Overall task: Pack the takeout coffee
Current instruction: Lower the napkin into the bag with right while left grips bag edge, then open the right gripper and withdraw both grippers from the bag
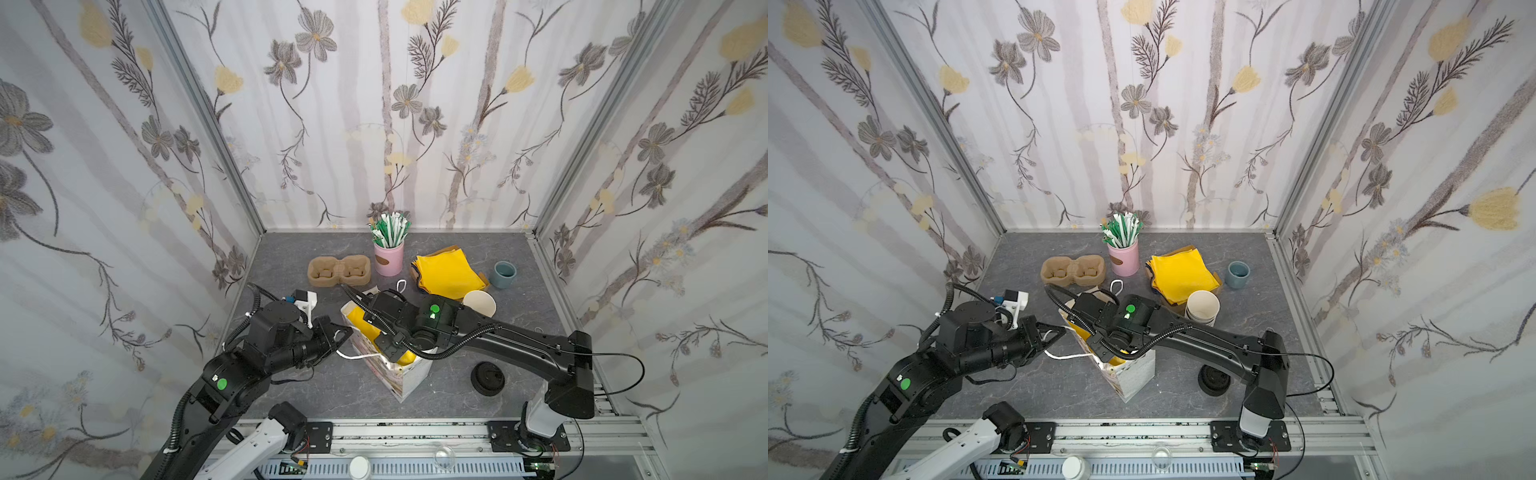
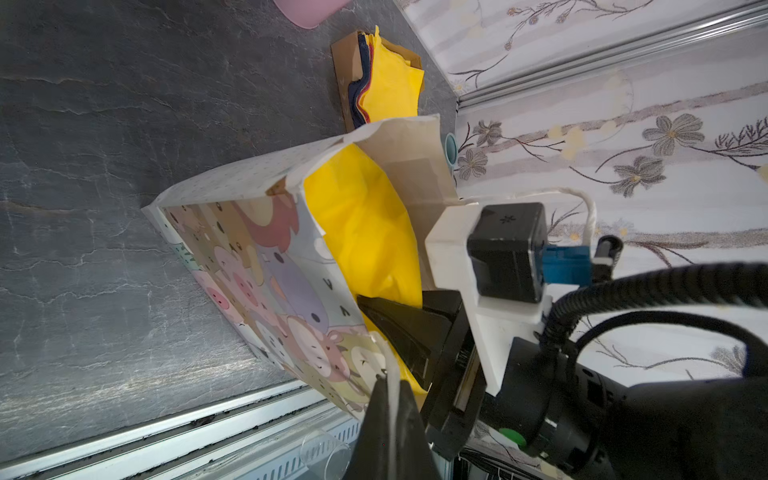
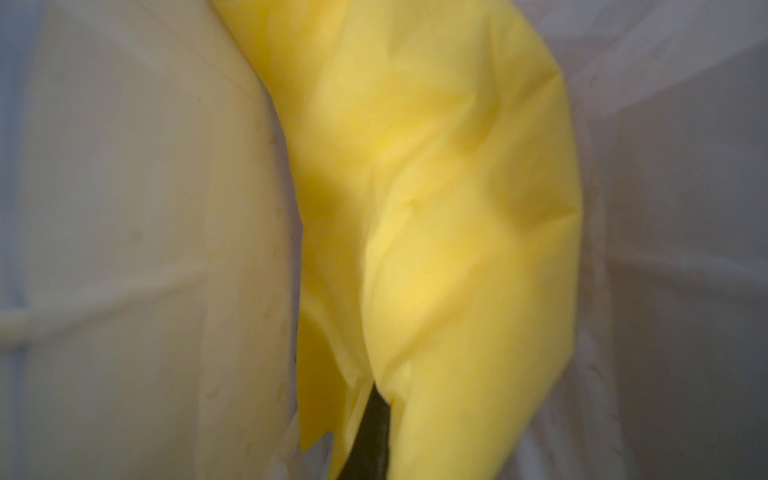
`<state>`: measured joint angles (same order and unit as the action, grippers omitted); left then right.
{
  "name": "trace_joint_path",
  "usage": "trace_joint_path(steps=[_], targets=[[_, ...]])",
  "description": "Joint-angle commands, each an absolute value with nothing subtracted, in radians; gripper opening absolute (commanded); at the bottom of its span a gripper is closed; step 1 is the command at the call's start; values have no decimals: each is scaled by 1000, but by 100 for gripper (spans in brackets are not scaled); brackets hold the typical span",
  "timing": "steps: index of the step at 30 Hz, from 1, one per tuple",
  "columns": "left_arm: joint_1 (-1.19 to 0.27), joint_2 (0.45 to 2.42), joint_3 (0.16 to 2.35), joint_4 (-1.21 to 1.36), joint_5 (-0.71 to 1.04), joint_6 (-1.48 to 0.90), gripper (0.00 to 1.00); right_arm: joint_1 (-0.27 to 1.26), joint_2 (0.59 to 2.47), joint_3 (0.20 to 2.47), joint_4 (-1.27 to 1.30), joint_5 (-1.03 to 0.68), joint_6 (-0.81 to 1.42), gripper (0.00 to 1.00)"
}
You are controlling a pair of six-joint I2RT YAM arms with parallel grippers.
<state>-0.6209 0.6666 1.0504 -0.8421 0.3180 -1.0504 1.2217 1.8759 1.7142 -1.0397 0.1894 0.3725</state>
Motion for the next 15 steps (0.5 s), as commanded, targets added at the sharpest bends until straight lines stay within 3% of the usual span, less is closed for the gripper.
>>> trace_joint_path(steps=[1,9,15], targets=[[-620,664,1054,-813,311,-1040,0,1221,1887,1709,-994,185,373,18],[-621,660,1065,-814,304,-1016,3,1220,1840,1776,-1002,258,408,54],[-621,660,1058,-813,293,-1003,11,1226,1766,1802,-950,249,439,71]])
